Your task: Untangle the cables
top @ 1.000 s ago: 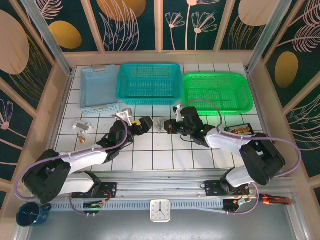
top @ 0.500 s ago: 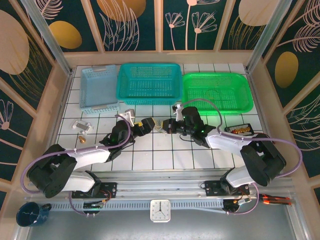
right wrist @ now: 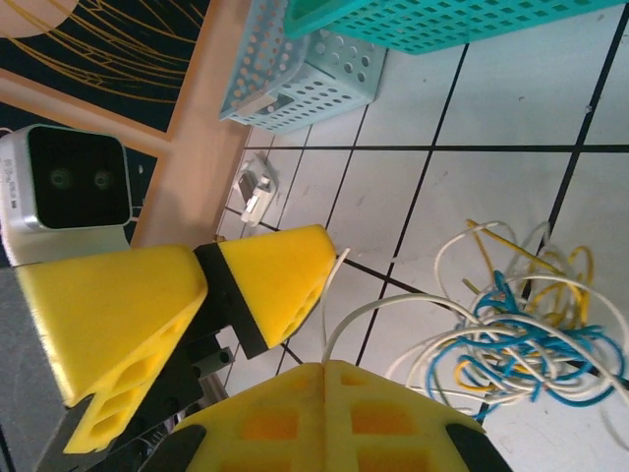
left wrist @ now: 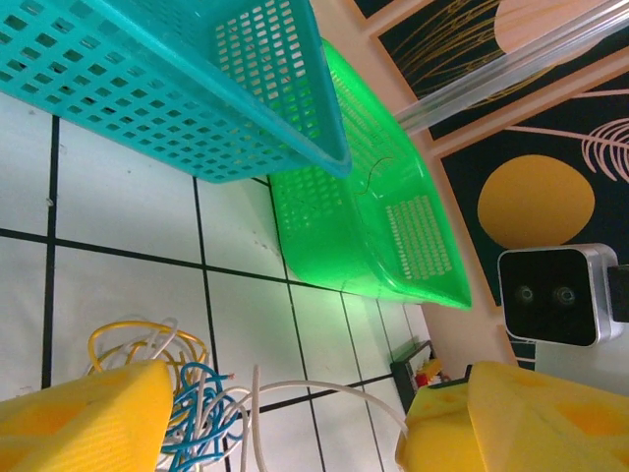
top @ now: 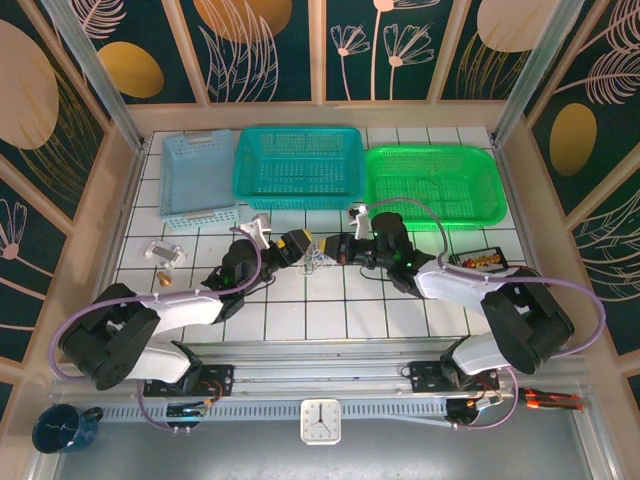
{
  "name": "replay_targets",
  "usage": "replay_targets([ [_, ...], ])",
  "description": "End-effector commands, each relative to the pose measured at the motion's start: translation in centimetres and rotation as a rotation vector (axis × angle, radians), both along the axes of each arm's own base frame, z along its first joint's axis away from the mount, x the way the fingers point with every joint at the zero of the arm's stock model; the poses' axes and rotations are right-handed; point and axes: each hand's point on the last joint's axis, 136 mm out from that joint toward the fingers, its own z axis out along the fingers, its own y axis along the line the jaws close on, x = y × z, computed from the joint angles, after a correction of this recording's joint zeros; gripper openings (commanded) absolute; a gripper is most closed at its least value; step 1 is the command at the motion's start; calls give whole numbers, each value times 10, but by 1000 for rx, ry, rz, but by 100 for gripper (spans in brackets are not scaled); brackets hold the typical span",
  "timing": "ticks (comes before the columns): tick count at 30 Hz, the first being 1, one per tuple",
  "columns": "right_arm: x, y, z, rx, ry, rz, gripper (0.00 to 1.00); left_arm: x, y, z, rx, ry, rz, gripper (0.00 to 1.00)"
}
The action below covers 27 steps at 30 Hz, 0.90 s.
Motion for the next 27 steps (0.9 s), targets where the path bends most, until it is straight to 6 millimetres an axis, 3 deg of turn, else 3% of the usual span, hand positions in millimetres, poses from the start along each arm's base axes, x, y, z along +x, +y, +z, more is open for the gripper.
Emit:
replay_targets([
  [1, -3, 0, 15, 56, -31, 16, 0, -1, -6, 9, -65, -13, -17, 75],
  [10, -4, -1, 16, 68, -30, 20, 0, 0, -11, 2, -99, 12, -33, 61],
  [17, -4, -3, 15, 72, -28, 18, 0, 1, -14, 1, -113, 16, -41, 40],
  [27, -4, -3, 15, 81, -25, 21, 0, 0, -18, -5, -115, 30, -58, 26],
])
